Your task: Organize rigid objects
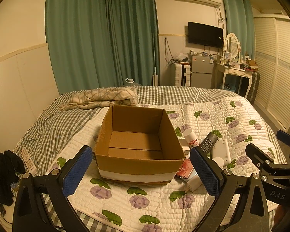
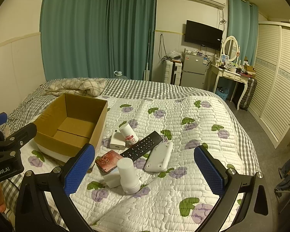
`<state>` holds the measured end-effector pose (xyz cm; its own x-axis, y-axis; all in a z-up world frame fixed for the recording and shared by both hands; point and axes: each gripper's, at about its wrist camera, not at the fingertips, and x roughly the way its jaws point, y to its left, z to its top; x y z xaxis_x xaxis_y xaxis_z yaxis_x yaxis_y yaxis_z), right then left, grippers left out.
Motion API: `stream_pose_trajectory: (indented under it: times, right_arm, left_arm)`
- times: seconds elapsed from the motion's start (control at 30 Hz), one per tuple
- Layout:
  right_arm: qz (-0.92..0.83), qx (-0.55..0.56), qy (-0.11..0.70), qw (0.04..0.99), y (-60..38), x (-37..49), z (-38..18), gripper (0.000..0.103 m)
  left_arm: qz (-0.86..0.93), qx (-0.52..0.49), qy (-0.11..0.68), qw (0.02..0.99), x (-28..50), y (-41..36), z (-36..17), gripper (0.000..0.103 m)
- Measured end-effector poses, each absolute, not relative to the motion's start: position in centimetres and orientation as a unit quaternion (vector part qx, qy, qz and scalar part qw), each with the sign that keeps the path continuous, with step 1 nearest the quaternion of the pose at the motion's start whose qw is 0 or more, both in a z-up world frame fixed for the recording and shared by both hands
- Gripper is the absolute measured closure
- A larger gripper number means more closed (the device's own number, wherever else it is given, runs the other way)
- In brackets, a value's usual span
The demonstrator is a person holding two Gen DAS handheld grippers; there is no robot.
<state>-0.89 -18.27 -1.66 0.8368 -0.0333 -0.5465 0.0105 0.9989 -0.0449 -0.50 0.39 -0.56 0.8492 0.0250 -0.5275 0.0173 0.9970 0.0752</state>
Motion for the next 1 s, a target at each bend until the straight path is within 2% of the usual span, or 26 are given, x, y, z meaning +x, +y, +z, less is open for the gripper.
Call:
stream_pose_trajectory:
  times: [0.7, 0.87, 1.0]
  right_arm:
    - [-0.007, -0.032, 0.291, 0.956, -18.4, -0.6, -2.1, 0.0]
    - [-0.004, -0.026, 0.312, 0.95, -19.0, 0.4, -3.6, 0.0]
    - [0.0, -0.021, 0.327, 0.945, -19.1, 1.6, -4.7, 0.0]
  left_arm:
    - [0.001, 0.047, 0.297, 0.954, 1.5, 2.2, 0.9, 0.0]
    - [0.048, 0.078, 0.337, 0.937, 5.0, 5.5, -0.3, 0.002]
    - [0.069, 0.059, 0.377, 0.922, 7.4, 7.9, -2.2, 0.002]
